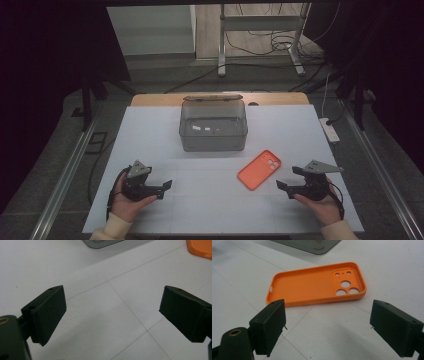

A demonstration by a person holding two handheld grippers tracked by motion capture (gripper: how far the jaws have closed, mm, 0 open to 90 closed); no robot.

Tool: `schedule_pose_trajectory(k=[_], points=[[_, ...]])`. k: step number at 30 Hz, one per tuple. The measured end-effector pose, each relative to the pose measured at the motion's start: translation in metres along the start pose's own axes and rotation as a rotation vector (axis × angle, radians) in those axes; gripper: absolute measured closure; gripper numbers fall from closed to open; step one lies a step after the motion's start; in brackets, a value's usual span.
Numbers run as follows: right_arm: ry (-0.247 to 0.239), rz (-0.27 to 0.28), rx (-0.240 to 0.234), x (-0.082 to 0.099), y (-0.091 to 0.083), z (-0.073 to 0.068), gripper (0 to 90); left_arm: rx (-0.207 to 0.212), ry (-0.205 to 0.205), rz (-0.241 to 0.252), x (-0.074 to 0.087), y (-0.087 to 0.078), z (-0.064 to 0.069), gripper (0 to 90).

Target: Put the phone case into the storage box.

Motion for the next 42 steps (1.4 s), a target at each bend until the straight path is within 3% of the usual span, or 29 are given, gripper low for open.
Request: schedule_pose_trajectory(k=[18, 24, 32, 42], points=[[0.016, -0.013, 0.016, 0.007, -0.003, 0.006, 13.9, 0.018, 0.029, -0.007, -0.009, 0.007, 0.009, 7.6], [0.014, -0.012, 0.022, 0.006, -0.004, 0.005, 14.2, 0.053, 0.003, 0.005, -0.016, 0.004, 0.017, 9.2], [0.018, -0.007, 0.023, 0.006, -0.005, 0.006, 14.2, 0.044, 0.057, 0.005, -0.028, 0.006, 0.026, 10.3], [0.020, -0.002, 0.017, 0.004, -0.004, 0.008, 14.3, 0.073, 0.123, 0.003, -0.044, 0.016, 0.047, 10.8]])
Point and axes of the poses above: each handheld gripper's, and its own axes: y roughly forward along the jaws, x roughly out of its underside, z roughly to its right, the point moved 10 cm from there along y, roughly forward along the jaws, and after that the axes turned 7 degrees about -z, right-handed, at the moved point
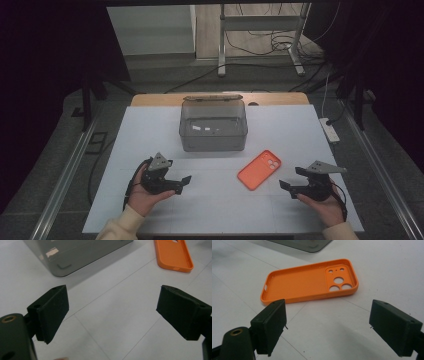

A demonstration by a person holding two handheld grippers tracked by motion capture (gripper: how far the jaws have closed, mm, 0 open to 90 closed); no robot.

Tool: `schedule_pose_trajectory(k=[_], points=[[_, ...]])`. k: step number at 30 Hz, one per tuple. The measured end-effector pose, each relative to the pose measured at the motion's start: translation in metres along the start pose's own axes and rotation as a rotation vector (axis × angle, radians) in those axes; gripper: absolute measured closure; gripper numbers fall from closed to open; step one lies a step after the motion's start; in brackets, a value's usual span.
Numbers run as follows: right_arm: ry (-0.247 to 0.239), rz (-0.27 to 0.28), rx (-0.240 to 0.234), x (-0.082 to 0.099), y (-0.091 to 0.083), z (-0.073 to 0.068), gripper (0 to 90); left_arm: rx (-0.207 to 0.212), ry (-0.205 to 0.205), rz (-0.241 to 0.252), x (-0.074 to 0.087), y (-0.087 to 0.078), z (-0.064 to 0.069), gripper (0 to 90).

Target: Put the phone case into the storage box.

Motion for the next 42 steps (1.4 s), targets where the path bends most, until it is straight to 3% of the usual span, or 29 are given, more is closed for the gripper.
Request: schedule_pose_trajectory(k=[8, 23, 42], points=[[0.002, -0.003, -0.003, 0.000, 0.001, 0.001, 14.6, 0.040, 0.030, 0.007, -0.019, 0.009, 0.015, 11.0], [0.004, -0.009, 0.000, 0.002, 0.002, 0.001, 14.8, 0.094, 0.092, -0.028, -0.050, 0.035, 0.045, 11.5], [0.007, -0.014, 0.009, 0.003, 0.002, 0.004, 14.9, 0.125, 0.115, -0.062, -0.071, 0.046, 0.059, 13.1]])
Point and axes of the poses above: each handheld gripper's, and its own axes: y roughly forward along the jaws, x roughly out of its underside, z roughly to its right, the point moved 10 cm from there along y, roughly forward along the jaws, and after that the axes turned 7 degrees about -z, right-handed, at the moved point
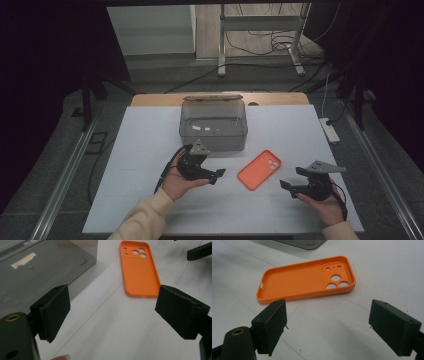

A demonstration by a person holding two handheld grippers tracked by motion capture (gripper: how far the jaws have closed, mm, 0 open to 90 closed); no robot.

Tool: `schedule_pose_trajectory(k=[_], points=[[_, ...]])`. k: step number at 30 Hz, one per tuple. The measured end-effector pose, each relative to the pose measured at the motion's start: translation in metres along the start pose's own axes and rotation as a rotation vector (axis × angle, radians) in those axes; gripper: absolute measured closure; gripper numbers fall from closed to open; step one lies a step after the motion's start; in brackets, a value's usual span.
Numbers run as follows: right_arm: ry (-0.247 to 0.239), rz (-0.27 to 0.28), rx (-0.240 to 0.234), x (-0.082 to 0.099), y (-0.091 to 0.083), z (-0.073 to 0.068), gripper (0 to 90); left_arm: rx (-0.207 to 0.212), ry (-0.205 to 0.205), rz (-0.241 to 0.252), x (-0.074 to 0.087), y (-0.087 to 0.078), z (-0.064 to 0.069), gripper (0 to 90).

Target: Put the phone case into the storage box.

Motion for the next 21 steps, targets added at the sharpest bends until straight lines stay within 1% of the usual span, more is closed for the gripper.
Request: schedule_pose_trajectory(k=[4, 5, 7, 10, 12, 14, 15, 16, 18, 21], points=[[0.001, 0.000, 0.002, 0.001, 0.000, 0.001, 15.0, 0.004, 0.005, -0.016, -0.006, 0.003, 0.002, 13.4], [0.002, -0.001, 0.003, 0.001, 0.000, 0.001, 14.9, 0.009, 0.005, -0.020, -0.011, 0.005, 0.003, 13.5], [0.001, -0.002, 0.002, 0.001, 0.000, 0.001, 15.0, 0.011, 0.009, -0.029, -0.015, 0.008, 0.006, 13.8], [0.001, -0.003, 0.003, 0.001, 0.000, 0.001, 14.9, 0.014, 0.016, -0.036, -0.020, 0.010, 0.008, 14.0], [-0.002, -0.005, 0.005, 0.001, 0.000, 0.001, 15.0, 0.016, 0.026, -0.052, -0.023, 0.014, 0.010, 14.4], [-0.003, -0.006, 0.005, 0.001, 0.000, 0.002, 15.0, 0.020, 0.025, -0.054, -0.025, 0.016, 0.010, 14.6], [-0.003, -0.006, 0.006, 0.001, 0.000, 0.002, 15.0, 0.023, 0.031, -0.066, -0.028, 0.019, 0.011, 14.6], [-0.003, -0.006, 0.006, 0.001, 0.000, 0.002, 15.0, 0.023, 0.031, -0.066, -0.028, 0.019, 0.011, 14.7], [-0.003, -0.004, 0.004, 0.001, 0.000, 0.002, 15.0, 0.034, 0.035, -0.098, -0.031, 0.024, 0.013, 14.6], [0.004, -0.006, 0.005, 0.001, 0.000, 0.003, 15.0, 0.032, 0.039, -0.112, -0.034, 0.027, 0.013, 14.7]])
Point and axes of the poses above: each handheld gripper's, and its own axes: y roughly forward along the jaws, x roughly out of its underside, z roughly to its right, the point moved 10 cm from there along y, roughly forward along the jaws, and after that the axes turned 7 degrees about -z, right-handed, at the moved point
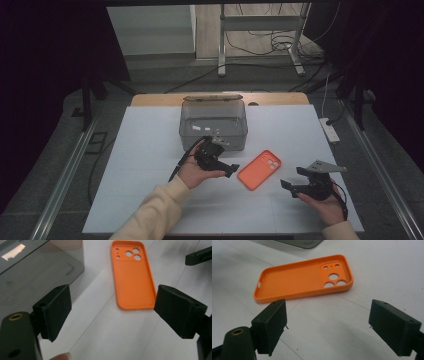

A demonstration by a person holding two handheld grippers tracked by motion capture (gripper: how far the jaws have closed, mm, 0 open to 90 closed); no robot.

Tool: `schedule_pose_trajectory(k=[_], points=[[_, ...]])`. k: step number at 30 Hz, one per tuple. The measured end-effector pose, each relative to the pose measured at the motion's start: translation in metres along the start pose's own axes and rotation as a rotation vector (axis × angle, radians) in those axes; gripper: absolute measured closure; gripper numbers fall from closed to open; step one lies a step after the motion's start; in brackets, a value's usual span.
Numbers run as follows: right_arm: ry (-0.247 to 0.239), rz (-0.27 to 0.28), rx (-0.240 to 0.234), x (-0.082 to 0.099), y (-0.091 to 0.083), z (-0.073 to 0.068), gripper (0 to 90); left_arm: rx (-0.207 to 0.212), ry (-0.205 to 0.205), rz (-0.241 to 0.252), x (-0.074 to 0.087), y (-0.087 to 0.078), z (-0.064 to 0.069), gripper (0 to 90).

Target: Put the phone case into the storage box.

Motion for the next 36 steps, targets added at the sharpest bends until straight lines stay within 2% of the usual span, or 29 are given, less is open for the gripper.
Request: schedule_pose_trajectory(k=[7, 17, 36], points=[[0.006, -0.001, 0.003, 0.001, 0.000, 0.002, 15.0, 0.021, 0.023, -0.053, -0.011, 0.014, 0.005, 15.0], [0.003, -0.001, 0.004, 0.001, 0.000, 0.002, 15.0, 0.026, 0.045, -0.104, -0.025, 0.031, 0.007, 16.3], [0.000, -0.007, 0.003, 0.002, 0.001, 0.001, 15.0, 0.019, 0.057, -0.147, -0.036, 0.050, 0.006, 19.3]])
Point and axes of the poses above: each handheld gripper's, and its own axes: y roughly forward along the jaws, x roughly out of its underside, z roughly to its right, the point moved 10 cm from there along y, roughly forward along the jaws, and after that the axes turned 7 degrees about -z, right-handed, at the moved point
